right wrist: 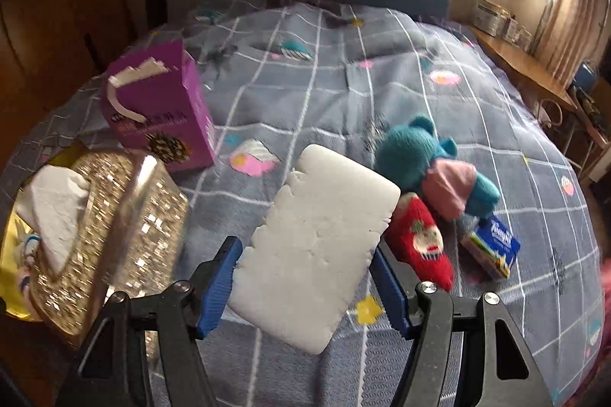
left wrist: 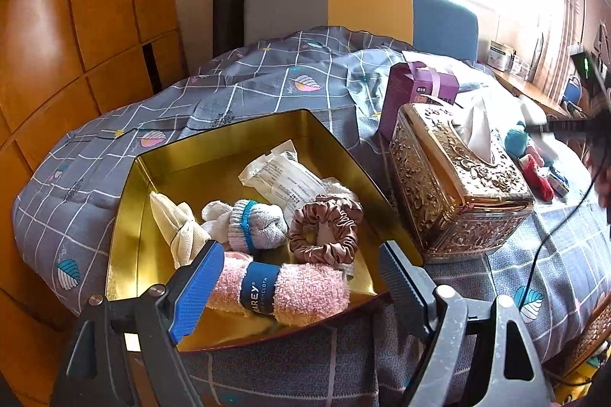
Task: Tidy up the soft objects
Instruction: 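Lift the white foam block with the right gripper toward the gold tray, then lower the white foam block into the gold tray and open the right gripper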
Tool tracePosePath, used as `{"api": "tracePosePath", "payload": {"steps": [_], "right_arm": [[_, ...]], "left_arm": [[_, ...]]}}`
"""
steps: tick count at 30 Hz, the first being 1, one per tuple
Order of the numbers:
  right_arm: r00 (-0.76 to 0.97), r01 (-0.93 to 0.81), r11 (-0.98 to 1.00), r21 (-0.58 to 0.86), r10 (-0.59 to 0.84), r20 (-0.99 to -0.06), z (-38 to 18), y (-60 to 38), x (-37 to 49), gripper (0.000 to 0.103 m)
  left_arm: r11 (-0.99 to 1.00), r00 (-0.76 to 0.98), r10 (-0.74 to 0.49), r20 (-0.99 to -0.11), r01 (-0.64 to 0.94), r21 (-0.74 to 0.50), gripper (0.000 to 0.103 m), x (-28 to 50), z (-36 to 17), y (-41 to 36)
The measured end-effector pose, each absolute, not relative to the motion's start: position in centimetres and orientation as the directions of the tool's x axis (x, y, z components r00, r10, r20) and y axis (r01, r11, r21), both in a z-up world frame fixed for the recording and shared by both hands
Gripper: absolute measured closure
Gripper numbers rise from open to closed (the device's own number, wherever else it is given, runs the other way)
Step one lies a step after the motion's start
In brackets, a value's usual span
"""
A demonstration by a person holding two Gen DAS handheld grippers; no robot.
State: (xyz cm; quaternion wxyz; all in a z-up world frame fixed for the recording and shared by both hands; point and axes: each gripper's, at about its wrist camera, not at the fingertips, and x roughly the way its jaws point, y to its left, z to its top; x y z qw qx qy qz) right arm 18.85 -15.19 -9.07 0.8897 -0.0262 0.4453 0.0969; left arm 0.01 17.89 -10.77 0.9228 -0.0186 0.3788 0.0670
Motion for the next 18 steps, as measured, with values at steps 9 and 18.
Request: {"api": "tracePosePath", "payload": {"steps": [9, 18], "right_arm": [[0.632, -0.411, 0.912, 0.015, 0.296, -0.716, -2.3, -6.0, 18.6, 0.035], [0.567, -0.532, 0.844, 0.075, 0.420, -0.709, -0.9, 0.1, 17.4, 0.033]], "left_arm": [[0.986, 0.707, 0.125, -0.696, -0.165, 0.009, 0.019, -0.6, -10.6, 19.0], [0.972, 0.704, 0.144, -0.696, -0.234, -0.035, 0.019, -1.5, -10.5, 21.1]]}}
